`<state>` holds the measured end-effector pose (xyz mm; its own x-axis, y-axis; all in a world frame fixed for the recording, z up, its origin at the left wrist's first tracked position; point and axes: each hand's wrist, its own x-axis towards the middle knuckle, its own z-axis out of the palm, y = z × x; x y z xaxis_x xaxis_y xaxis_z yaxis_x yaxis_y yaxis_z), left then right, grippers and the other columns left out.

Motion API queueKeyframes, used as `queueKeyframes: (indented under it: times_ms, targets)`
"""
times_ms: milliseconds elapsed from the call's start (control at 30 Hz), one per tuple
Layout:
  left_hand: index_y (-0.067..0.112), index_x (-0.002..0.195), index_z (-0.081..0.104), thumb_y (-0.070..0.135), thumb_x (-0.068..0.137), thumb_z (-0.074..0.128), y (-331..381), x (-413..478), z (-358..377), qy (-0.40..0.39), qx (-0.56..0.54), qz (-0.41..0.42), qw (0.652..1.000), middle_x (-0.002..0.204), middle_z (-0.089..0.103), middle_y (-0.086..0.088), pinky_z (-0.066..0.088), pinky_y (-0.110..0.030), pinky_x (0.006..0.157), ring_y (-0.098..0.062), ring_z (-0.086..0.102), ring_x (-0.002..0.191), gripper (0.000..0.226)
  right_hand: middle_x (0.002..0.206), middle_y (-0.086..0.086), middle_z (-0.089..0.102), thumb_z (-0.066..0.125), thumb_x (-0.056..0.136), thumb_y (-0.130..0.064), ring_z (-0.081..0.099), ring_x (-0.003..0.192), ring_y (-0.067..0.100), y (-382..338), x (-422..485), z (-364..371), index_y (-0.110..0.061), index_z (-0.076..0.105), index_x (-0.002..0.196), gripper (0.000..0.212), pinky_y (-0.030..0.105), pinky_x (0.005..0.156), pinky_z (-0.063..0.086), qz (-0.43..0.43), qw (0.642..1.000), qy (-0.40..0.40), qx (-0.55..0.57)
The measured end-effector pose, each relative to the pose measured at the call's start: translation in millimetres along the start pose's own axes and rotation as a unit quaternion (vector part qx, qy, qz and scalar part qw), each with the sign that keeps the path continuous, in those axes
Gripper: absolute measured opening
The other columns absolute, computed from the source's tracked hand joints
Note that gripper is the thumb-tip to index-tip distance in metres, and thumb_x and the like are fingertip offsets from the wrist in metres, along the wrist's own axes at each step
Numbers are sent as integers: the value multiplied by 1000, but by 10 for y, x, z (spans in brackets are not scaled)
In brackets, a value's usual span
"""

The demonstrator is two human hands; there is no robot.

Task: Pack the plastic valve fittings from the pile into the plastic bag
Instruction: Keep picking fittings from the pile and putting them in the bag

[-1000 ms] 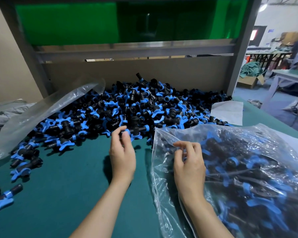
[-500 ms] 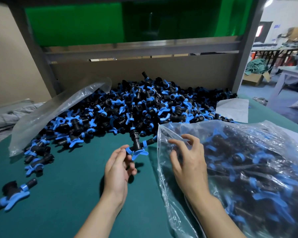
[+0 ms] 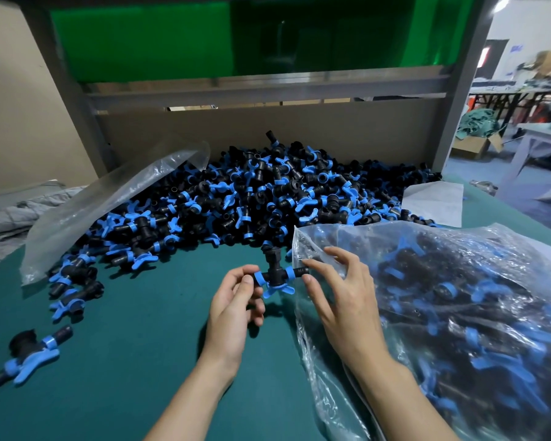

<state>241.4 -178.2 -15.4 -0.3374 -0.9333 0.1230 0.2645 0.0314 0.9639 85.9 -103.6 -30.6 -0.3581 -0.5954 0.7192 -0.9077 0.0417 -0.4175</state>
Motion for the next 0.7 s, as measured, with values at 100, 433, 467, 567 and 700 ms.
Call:
queueKeyframes:
  times_ms: [100,433,467,567,700]
  targets:
    - [16,105,64,11,102,44,-11,-4,1,-8,5,11,1000,78,55,-2,40,-23,48,-11,50,58,20,129,2,49,55,96,-36,50,113,21,-1,5,5,-25,67,117,26,35,92,45,1,1000,3,-10]
    - [19,103,66,6,102,44,6,-47,25,-11,34,44,998,85,65,11,42,-21,49,-11,50,62,26,129,3,48,63,93,-29,49,113,21,49,-2,28,-24,65,115,23,33,91,42,0,1000,-4,-10]
    - [18,103,65,5,102,44,10,-50,27,-11,34,46,998,85,65,12,42,-22,49,-11,50,62,25,129,3,48,63,93,-29,49,113,21,49,-1,32,-24,65,116,23,33,91,41,0,1000,-6,-10]
    - [16,103,65,4,102,43,17,-50,30,-11,33,47,998,85,65,12,42,-22,49,-12,49,63,25,128,3,48,62,93,-29,49,113,21,48,0,37,-25,64,116,23,32,91,40,0,1000,-9,-9]
    - [18,102,65,6,102,44,5,-46,23,-12,35,47,998,84,64,12,42,-22,48,-10,50,61,24,127,3,48,61,93,-29,51,112,22,43,-3,29,-25,63,116,23,36,90,45,-5,1000,1,1]
